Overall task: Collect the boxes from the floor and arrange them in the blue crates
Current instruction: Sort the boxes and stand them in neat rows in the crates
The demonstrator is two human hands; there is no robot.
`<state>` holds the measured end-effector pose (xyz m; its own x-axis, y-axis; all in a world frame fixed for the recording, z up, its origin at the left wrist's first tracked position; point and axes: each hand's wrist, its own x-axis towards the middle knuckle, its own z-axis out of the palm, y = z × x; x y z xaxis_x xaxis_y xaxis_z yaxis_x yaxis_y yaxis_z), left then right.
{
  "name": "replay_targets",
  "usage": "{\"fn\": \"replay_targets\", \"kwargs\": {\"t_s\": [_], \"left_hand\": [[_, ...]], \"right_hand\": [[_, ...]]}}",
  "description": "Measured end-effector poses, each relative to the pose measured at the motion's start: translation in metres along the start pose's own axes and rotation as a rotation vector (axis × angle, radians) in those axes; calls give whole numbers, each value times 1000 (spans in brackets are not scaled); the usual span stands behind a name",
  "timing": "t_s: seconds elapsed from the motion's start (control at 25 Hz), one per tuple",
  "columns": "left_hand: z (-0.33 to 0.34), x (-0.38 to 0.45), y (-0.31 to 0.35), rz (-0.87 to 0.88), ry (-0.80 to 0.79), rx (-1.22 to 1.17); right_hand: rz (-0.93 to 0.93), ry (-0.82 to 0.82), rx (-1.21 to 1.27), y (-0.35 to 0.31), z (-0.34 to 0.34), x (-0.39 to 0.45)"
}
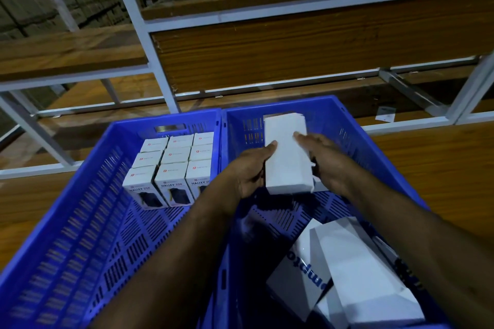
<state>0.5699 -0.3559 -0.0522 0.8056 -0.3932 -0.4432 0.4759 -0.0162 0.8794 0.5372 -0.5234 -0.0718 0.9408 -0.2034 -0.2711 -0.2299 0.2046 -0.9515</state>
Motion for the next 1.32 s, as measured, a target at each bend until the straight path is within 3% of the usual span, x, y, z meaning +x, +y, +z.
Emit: {"fn": "replay_targets", "kwargs": {"t_s": [0.12, 0.24, 0.36, 0.56, 0.72, 1.0, 1.08, 1.16, 1.24, 1.32], "left_hand": [[-6, 10, 1, 25, 254, 0], [-9, 19, -3, 41, 357, 110], [-6, 16, -2, 107, 365, 144], [-7, 14, 0, 251, 352, 168], [-7, 7, 4, 215, 343, 50], [-2, -4, 8, 192, 348, -1], [-2, -5, 9, 182, 341, 3], [-1, -7, 9, 174, 342, 8], [-2, -6, 9, 171, 341, -3], [-2, -6, 9, 171, 338, -17]], "right_hand": [[159, -216, -119, 14, 9, -9], [234, -211, -35, 25, 16, -10], [257, -144, 12, 31, 15, -3], [367, -124, -135, 46, 17, -3], [446, -167, -142, 53, 29, -10], [447, -78, 58, 63, 38, 2], [458, -124, -150, 69, 39, -1], [359, -230, -712, 68, 38, -5], [142, -287, -1133, 68, 39, -6], [-145, -423, -1279, 65, 39, -6]]}}
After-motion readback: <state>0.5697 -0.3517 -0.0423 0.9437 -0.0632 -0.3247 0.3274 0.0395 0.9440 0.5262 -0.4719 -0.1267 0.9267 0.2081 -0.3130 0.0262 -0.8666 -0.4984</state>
